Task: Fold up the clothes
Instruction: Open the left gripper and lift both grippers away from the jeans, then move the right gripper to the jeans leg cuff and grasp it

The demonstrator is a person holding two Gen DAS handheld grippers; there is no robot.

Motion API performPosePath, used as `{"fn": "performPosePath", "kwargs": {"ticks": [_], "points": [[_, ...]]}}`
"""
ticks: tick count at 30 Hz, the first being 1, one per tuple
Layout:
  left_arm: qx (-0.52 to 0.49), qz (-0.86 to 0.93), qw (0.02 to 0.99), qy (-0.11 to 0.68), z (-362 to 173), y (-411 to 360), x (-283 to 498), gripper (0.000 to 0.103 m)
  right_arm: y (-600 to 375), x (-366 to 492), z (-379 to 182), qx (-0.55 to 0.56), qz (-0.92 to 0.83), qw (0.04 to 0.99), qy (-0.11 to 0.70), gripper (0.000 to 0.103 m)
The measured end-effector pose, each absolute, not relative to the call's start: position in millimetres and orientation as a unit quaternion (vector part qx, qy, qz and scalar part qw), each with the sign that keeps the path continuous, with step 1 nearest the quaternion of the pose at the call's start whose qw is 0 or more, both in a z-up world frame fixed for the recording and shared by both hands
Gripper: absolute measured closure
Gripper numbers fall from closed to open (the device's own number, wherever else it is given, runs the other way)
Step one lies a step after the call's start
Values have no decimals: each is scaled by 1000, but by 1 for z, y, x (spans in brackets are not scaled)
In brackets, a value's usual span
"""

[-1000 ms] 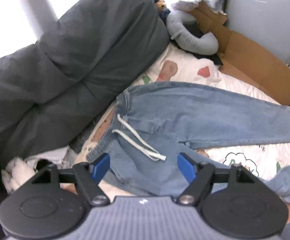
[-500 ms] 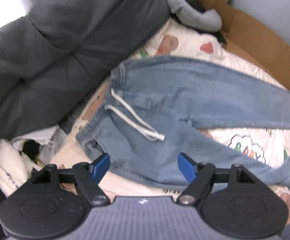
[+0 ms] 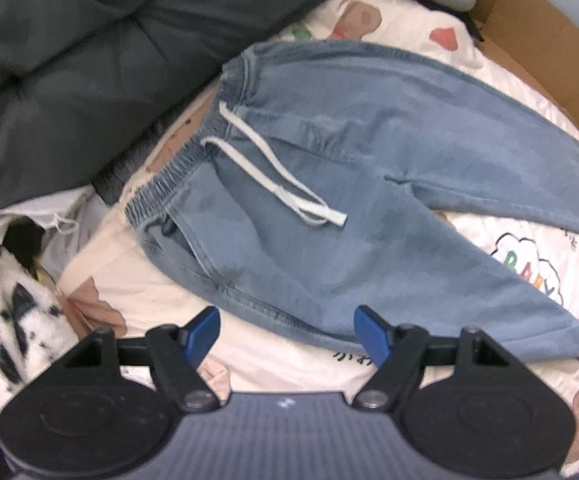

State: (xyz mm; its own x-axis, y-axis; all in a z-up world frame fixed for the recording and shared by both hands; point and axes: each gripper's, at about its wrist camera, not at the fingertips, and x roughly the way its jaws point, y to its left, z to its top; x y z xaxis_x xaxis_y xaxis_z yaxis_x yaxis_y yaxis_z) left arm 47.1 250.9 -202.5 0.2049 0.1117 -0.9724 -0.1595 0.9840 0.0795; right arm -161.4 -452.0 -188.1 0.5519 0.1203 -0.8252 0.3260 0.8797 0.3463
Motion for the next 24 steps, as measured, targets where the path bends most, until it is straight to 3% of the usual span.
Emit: {"fn": "performPosePath", "kwargs": {"ticks": [24], "points": [[-45,93,761,641,-301,277,58,27,-419,-148,-324,259,-77,808,524,30]]}}
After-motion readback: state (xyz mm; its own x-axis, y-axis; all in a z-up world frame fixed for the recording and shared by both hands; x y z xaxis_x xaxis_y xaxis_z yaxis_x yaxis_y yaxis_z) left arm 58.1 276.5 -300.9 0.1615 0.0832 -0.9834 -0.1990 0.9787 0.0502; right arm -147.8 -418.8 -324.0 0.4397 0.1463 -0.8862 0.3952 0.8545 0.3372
